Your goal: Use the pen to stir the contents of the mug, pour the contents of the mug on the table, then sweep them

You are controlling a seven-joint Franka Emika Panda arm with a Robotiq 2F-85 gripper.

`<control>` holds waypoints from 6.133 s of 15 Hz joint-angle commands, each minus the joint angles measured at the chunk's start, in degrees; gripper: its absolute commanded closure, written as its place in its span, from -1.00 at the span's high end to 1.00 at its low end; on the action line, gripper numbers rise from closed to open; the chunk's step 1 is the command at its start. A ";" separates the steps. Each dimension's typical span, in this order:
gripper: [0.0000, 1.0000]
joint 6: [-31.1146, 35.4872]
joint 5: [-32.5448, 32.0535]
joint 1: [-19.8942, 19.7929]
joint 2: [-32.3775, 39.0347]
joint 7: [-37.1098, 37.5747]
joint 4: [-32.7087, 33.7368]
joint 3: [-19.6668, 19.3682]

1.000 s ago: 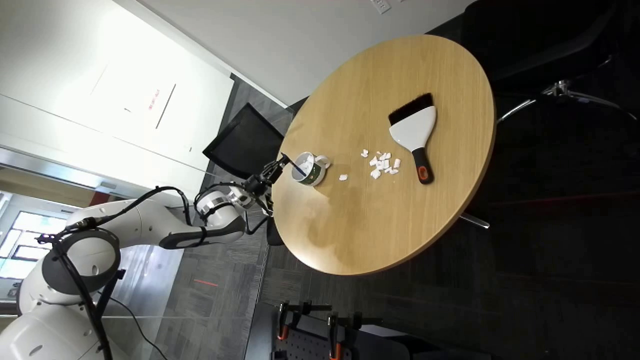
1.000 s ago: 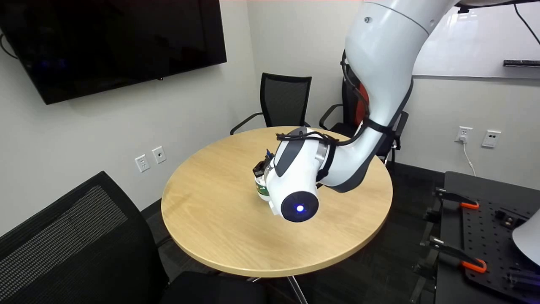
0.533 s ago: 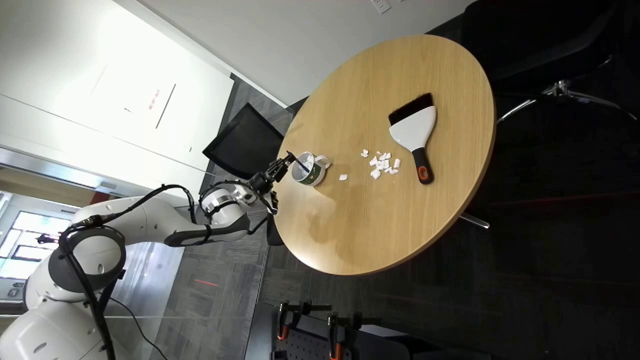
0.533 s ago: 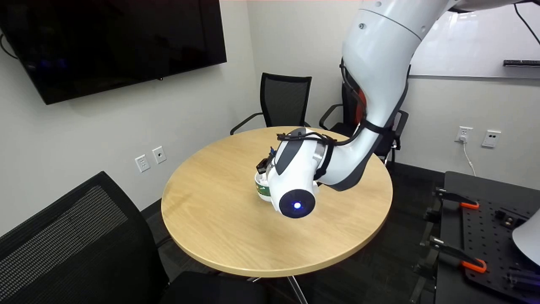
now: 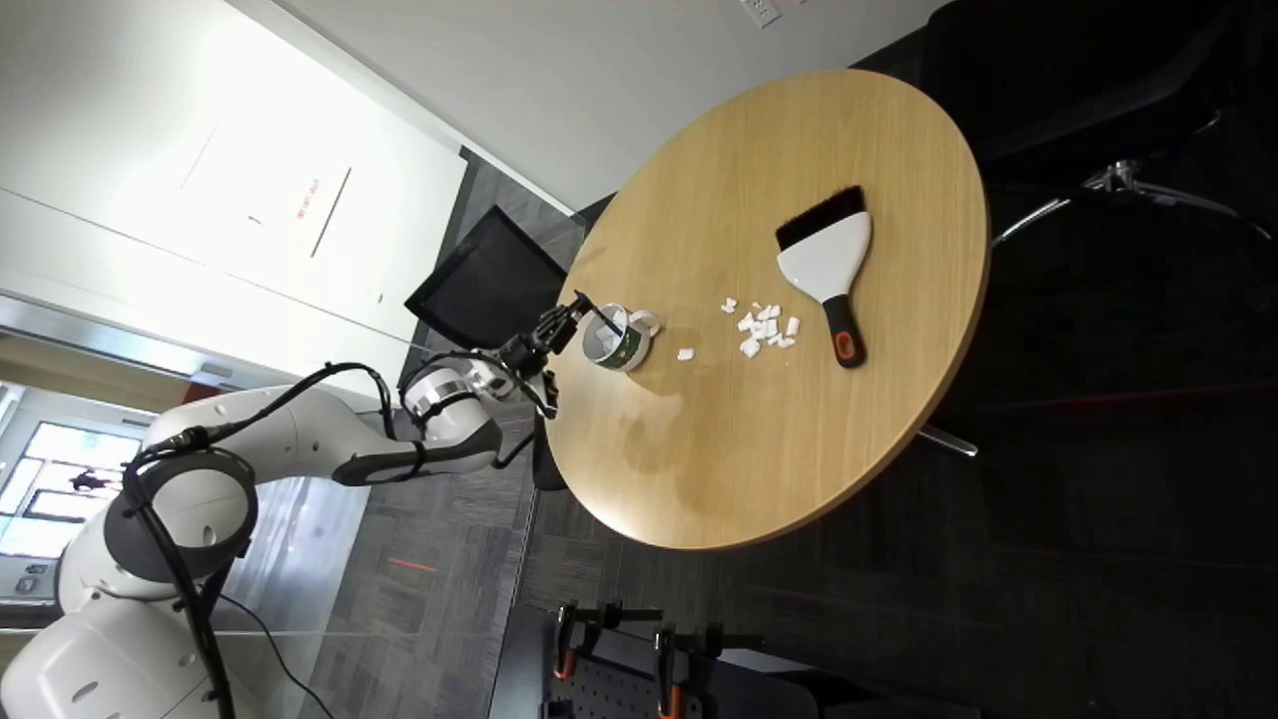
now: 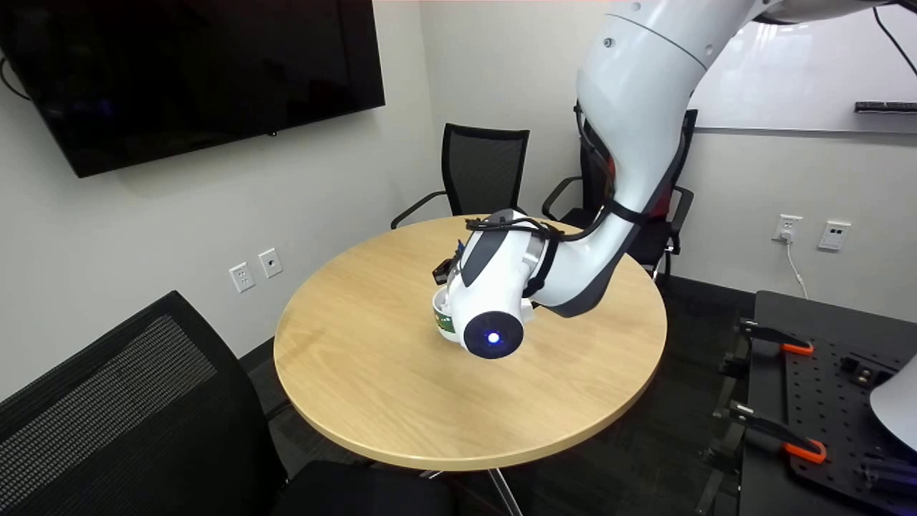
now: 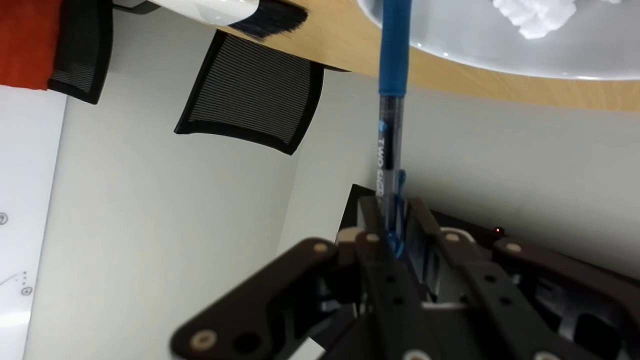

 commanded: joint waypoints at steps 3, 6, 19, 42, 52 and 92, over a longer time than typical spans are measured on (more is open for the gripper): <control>-0.91 -1.82 -1.34 -0.39 3.77 -0.38 5.18 0.39; -0.91 -1.81 -1.36 -0.27 5.49 -0.80 7.58 0.33; -0.91 -0.34 -2.17 1.49 11.14 -3.86 16.06 0.67; -0.91 0.68 -1.38 2.97 9.30 -11.08 10.51 2.67; -0.91 -6.24 1.49 3.25 6.69 -10.73 7.33 2.45; -0.91 31.61 31.59 2.05 15.11 -62.88 26.11 5.40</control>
